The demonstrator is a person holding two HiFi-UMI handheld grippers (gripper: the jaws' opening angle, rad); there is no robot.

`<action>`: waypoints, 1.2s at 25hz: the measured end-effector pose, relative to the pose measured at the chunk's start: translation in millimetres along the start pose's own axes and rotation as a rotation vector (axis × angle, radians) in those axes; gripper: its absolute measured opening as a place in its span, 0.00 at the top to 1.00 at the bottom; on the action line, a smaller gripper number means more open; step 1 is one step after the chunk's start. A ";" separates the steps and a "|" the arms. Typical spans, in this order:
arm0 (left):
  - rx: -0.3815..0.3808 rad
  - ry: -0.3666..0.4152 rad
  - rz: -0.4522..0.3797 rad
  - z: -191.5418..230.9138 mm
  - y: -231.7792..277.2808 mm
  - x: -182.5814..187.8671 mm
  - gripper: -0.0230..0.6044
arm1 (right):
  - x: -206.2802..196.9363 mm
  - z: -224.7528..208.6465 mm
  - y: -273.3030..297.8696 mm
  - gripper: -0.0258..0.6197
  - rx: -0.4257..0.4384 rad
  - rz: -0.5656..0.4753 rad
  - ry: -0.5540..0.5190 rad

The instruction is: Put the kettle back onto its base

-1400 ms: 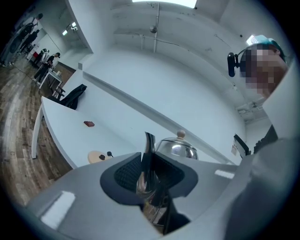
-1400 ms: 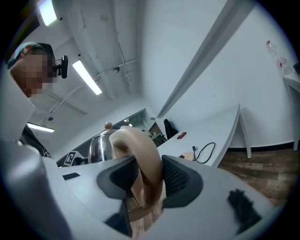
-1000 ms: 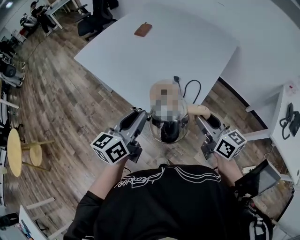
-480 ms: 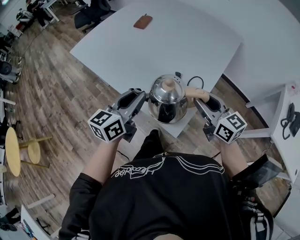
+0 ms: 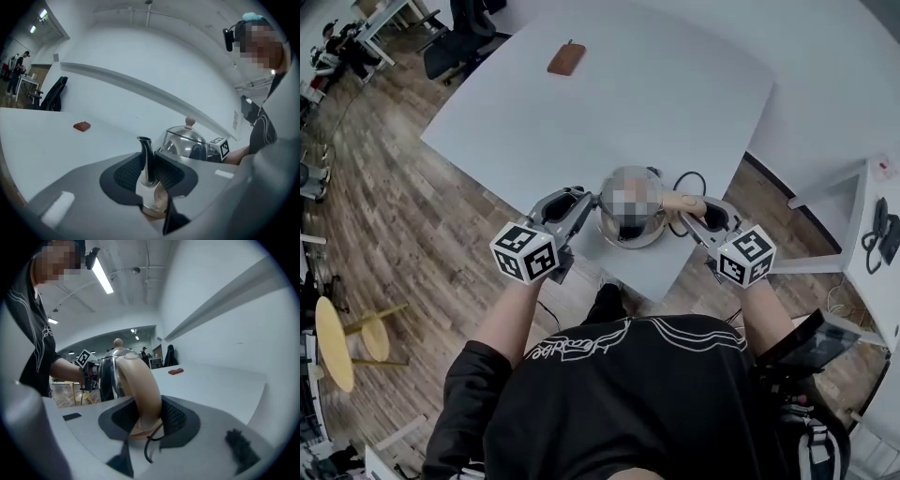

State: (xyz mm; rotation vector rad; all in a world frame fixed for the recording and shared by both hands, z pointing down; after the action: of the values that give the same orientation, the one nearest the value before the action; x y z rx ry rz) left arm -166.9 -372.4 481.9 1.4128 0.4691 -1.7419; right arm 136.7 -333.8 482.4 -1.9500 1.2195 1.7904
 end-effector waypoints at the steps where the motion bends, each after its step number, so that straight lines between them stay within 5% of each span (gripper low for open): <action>1: -0.003 0.013 0.009 3.6 4.5 0.1 0.82 | -2.0 -3.0 3.8 0.76 -0.008 0.017 -0.005; 11: -0.022 0.068 0.012 18.7 16.5 -7.9 0.81 | -12.1 -14.2 21.6 0.76 -0.046 0.042 0.005; 30: 0.007 -0.001 0.002 22.8 18.8 -22.0 0.81 | -19.6 -17.3 26.0 0.76 -0.050 0.042 0.002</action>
State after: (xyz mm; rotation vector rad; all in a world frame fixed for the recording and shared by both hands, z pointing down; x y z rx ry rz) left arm -165.9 -392.1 513.1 1.4168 0.4606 -1.7440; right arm 133.0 -353.4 513.4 -1.9672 1.2366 1.8569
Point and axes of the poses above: the fingertips, and each gripper's own axes: y forward along the fingers, z to its left, x out of its top, the point moved 8 cm from there along -y, backward along the fingers, and after that the axes turned 6 degrees about y, right-handed, at the moved point
